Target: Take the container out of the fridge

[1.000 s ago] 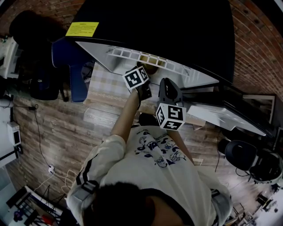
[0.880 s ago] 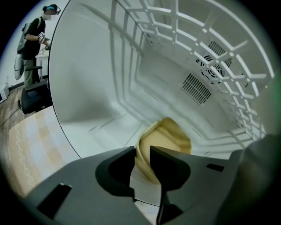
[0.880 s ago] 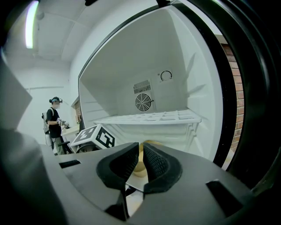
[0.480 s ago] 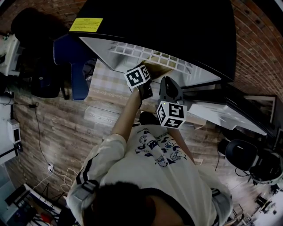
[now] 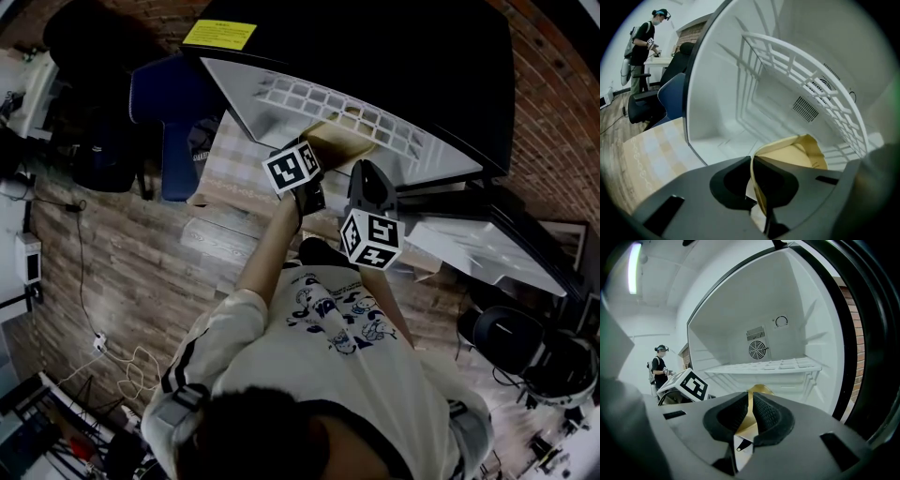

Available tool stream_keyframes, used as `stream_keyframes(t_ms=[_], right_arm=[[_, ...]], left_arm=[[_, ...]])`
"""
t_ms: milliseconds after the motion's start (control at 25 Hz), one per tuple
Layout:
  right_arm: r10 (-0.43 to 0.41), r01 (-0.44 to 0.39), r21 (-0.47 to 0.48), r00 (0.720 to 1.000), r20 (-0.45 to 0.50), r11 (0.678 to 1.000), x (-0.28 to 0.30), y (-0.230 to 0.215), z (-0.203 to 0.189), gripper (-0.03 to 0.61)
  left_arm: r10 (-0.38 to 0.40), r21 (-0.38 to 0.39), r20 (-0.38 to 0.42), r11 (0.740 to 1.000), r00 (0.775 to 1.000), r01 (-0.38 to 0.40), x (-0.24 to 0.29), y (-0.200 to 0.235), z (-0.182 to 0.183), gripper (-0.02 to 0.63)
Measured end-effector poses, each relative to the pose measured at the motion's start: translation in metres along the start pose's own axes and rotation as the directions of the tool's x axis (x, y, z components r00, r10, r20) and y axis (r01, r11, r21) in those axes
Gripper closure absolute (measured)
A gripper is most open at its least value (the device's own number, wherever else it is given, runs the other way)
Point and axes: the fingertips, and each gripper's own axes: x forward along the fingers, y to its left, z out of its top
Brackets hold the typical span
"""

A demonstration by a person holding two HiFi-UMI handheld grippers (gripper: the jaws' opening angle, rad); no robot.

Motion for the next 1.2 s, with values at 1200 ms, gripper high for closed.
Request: stream_keyframes(t_ms=[1200], right_arm=[[0.111, -0.113, -0.045, 0.993, -0.032, 0.993, -0.058, 0.107, -0.045, 0.529]], left_arm=[[0.148, -0.079, 0.054, 0.987, 0.988, -0.143, -0.143, 0.137, -0.047, 0.583]])
